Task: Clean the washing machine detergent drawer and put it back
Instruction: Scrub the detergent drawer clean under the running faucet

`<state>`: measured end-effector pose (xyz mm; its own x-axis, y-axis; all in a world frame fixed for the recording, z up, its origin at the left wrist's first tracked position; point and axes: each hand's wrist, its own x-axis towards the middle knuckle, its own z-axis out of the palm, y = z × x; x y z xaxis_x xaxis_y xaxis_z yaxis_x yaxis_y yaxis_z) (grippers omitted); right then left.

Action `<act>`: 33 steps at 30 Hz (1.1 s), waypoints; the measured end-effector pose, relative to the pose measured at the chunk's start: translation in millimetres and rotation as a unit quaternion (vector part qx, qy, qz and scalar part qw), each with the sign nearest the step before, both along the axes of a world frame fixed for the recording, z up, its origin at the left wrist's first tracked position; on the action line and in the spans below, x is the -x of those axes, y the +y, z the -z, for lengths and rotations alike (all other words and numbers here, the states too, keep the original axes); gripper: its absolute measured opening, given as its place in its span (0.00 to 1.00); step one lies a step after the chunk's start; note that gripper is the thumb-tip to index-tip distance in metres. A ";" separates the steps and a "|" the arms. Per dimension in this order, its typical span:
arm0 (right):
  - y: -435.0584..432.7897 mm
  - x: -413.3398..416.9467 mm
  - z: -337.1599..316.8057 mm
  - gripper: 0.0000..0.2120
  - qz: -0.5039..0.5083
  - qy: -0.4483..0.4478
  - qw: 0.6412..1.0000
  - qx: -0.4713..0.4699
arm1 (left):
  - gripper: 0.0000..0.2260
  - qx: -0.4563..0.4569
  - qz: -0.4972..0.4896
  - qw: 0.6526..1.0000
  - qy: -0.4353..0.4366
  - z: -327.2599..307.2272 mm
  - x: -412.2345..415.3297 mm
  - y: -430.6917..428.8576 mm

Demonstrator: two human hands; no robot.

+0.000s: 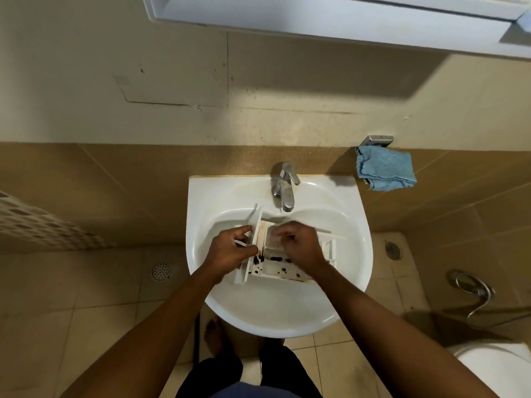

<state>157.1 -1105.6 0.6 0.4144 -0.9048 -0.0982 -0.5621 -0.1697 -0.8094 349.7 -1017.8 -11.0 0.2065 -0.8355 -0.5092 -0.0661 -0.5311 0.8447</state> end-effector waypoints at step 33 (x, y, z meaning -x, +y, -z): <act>-24.9 14.4 -10.6 0.14 -0.177 0.214 0.960 0.041 | 0.37 0.012 -0.030 0.999 -0.001 3.3 -2.1 8.7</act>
